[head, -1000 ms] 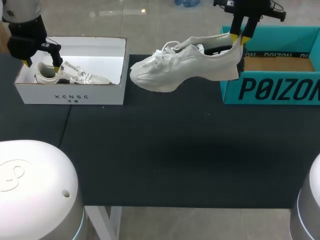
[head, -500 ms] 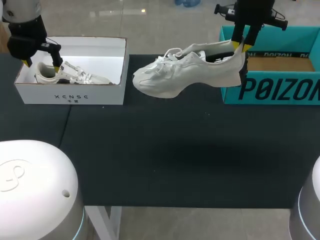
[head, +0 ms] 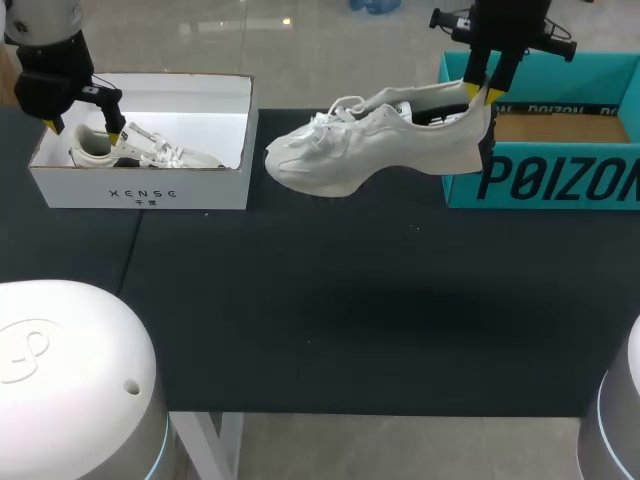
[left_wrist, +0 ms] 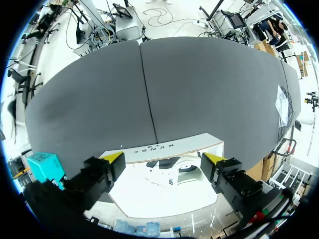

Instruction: Take the shoe out of the shoebox, open the shoe tongue, remove and reinsert the insole, then place the shoe into the shoebox

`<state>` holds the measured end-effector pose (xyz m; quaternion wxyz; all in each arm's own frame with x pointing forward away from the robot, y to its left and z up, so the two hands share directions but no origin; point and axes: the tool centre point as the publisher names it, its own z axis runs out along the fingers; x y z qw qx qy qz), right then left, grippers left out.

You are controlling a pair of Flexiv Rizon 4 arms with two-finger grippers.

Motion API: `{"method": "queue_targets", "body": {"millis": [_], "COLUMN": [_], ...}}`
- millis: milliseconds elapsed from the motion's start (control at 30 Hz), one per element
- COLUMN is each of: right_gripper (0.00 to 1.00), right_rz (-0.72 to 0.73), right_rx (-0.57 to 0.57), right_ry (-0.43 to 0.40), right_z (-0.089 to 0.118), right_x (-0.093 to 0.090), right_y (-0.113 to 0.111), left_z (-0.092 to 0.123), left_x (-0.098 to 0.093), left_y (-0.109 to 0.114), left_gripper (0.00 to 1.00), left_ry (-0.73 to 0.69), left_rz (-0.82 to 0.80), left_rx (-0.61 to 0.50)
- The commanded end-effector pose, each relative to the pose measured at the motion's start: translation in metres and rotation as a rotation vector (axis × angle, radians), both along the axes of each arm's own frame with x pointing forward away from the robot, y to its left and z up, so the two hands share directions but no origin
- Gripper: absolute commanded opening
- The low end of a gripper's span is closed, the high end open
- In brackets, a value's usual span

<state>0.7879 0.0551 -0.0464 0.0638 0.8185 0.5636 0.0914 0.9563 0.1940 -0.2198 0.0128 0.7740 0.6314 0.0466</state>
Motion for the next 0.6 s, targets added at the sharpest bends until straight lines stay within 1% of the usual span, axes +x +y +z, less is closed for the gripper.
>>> {"method": "queue_targets", "body": {"millis": [33, 267, 400, 433, 533, 600], "right_gripper": [0.00, 0.00, 0.00, 0.00, 0.00, 0.00], "right_rz": [0.000, 0.000, -0.046, -0.062, -0.101, -0.113], "right_rx": [0.001, 0.001, 0.018, 0.029, 0.054, 0.079], "right_ry": [0.001, 0.001, 0.011, 0.000, 0.001, -0.016], "right_z": [0.002, 0.002, -0.002, -0.003, -0.004, -0.003], "right_x": [0.001, 0.001, -0.016, -0.019, -0.028, -0.032], "right_y": [0.000, 0.000, -0.003, -0.005, -0.008, -0.008], "left_z": [0.000, 0.000, 0.000, 0.000, 0.000, 0.000], "left_x": [-0.001, -0.001, -0.001, -0.001, -0.001, -0.001], "left_y": [0.000, 0.000, 0.000, 0.000, 0.000, 0.000], "left_gripper": [1.00, 1.00, 1.00, 1.00, 1.00, 1.00], "left_ry": [-0.003, -0.003, -0.003, -0.003, -0.003, -0.003], "left_rz": [-0.001, -0.001, -0.001, -0.001, -0.001, -0.001], "left_rx": [0.001, 0.001, 0.001, 0.001, 0.001, 0.001]}}
